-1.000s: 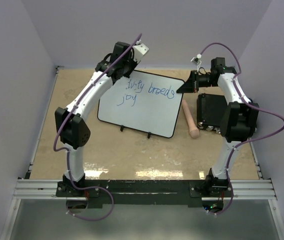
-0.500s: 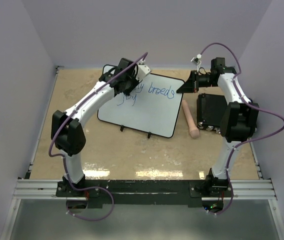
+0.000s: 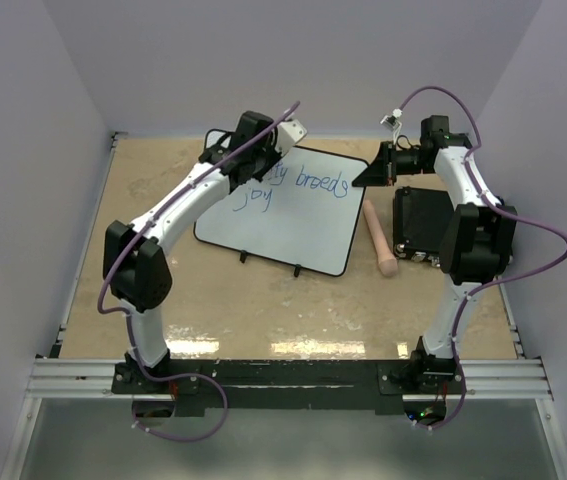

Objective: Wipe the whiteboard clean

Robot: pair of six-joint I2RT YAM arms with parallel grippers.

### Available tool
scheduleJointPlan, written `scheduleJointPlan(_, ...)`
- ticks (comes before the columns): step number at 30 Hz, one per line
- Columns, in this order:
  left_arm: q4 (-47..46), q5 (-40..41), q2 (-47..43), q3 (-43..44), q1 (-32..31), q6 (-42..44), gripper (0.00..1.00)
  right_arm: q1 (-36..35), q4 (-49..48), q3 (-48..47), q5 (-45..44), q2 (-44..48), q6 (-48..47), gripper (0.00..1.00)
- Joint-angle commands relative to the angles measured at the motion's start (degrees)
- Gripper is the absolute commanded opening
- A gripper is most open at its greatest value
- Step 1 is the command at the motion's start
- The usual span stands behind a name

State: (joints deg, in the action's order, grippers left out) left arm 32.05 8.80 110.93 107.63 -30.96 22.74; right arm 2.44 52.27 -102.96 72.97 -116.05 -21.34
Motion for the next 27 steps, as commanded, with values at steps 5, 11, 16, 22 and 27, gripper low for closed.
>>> scheduleJointPlan(5, -0.9, 0.6, -8.0, -16.1, -0.1, -0.2, 0.0, -1.9, -2.4, -0.2, -1.6, 2.5, -4.5, 0.0)
scheduleJointPlan(11, 2.0, 0.5, -2.3, -2.5, 4.0, -1.0, 0.0, -1.9, -1.2, -0.5, -1.8, 2.0, -5.6, 0.0)
scheduleJointPlan(16, 4.7, 0.7, 5.5, 12.5, 5.7, -0.2, 0.0, -2.0, -1.2, -0.2, -2.0, 2.2, -5.7, 0.0)
scheduleJointPlan(22, -2.9, -2.5, -0.5, -4.5, 3.8, 1.9, 0.0, -2.0, -1.3, -0.9, -1.8, 1.9, -5.2, 0.0)
scheduleJointPlan(27, -6.0, -5.9, -8.7, -19.1, 1.9, 2.0, 0.0, -2.0, -1.3, -1.1, -1.8, 1.8, -5.1, 0.0)
